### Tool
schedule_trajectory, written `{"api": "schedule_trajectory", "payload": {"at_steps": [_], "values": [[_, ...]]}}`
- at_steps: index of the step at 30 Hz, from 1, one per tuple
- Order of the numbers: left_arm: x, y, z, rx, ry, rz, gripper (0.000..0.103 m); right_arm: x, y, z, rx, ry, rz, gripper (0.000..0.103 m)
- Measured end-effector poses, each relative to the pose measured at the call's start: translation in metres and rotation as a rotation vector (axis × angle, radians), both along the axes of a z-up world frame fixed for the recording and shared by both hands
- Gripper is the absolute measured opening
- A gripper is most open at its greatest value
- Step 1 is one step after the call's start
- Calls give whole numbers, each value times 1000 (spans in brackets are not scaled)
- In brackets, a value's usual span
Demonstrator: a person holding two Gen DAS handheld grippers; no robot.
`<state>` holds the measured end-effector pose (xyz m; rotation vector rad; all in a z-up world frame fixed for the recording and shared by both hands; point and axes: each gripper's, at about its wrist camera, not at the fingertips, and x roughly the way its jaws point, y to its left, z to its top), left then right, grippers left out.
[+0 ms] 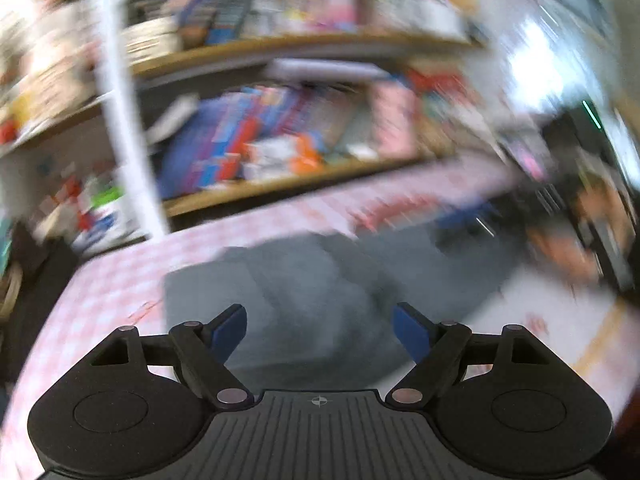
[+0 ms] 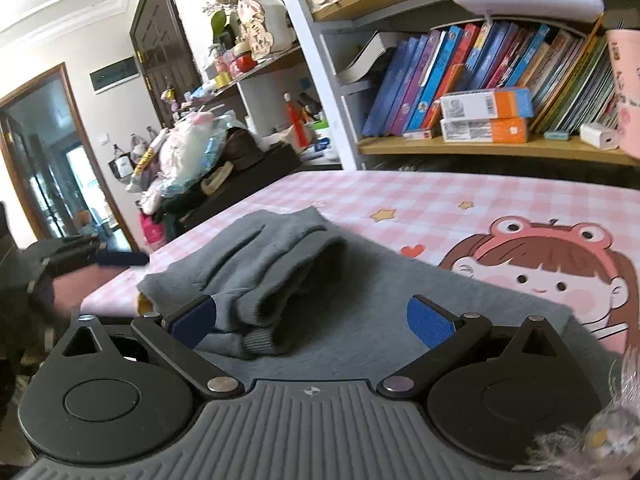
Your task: Fold clothes
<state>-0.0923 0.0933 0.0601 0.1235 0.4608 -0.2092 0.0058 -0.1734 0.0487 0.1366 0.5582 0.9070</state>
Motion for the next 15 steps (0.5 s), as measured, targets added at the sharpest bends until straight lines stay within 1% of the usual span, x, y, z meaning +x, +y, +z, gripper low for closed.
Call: {"api": "schedule_trajectory", "payload": {"at_steps": [1,2,5,7,9,11,15], "values": [[2,13,1,-45,-6,48,83,0,1,0,1,5,1,103],[4,23,1,-72,-7,92,83,0,1,-1,-1,8,-1,103],[25,50,-5,-146,52,225,83,0,3,-3,-10,25,-5,103],[46,69,-11,-230,123,268,83,1,5,-6,-30,39,-7,101],[63,83,-17,-335,181,274,82,1,9,-9,-65,42,-14,100],[79,93,-24,-429,226,273,80,0,12,-10,-96,36,-22,98],[99,104,-43,-555,283,279,80,4,14,-17,-152,45,-67,94]]}}
